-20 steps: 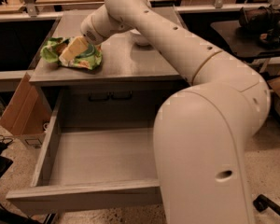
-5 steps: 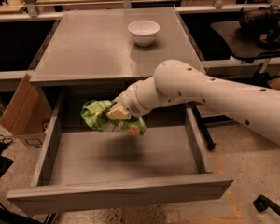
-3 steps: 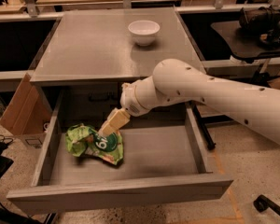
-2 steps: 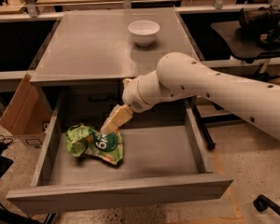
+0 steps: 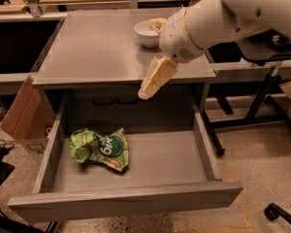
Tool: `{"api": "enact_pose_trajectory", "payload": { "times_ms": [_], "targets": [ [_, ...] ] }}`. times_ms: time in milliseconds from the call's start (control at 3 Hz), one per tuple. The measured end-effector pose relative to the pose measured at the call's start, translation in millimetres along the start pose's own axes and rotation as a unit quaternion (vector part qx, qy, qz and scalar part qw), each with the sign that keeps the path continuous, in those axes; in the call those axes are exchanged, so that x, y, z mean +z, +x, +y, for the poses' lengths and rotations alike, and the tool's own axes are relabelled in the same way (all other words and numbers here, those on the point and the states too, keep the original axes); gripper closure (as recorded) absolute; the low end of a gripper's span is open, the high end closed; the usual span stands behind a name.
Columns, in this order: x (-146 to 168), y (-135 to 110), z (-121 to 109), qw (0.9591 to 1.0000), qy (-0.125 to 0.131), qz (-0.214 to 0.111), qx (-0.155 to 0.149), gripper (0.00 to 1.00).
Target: Place green rice chip bag into top drawer
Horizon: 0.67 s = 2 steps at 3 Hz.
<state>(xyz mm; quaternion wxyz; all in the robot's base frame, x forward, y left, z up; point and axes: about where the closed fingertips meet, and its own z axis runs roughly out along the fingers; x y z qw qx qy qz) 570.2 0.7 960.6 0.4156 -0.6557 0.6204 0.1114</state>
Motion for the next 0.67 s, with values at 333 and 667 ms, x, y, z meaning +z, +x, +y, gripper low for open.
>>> {"api": "enact_pose_trajectory", "payload": {
  "times_ms": [333,667],
  "targets": [
    [-67.1,-5.4,-5.2,0.9970,0.003,0.073,-0.026,0.00],
    [-128.0,1.5,6.3,0.9849,0.044,0.168,0.003,0.00]
  ]
}}
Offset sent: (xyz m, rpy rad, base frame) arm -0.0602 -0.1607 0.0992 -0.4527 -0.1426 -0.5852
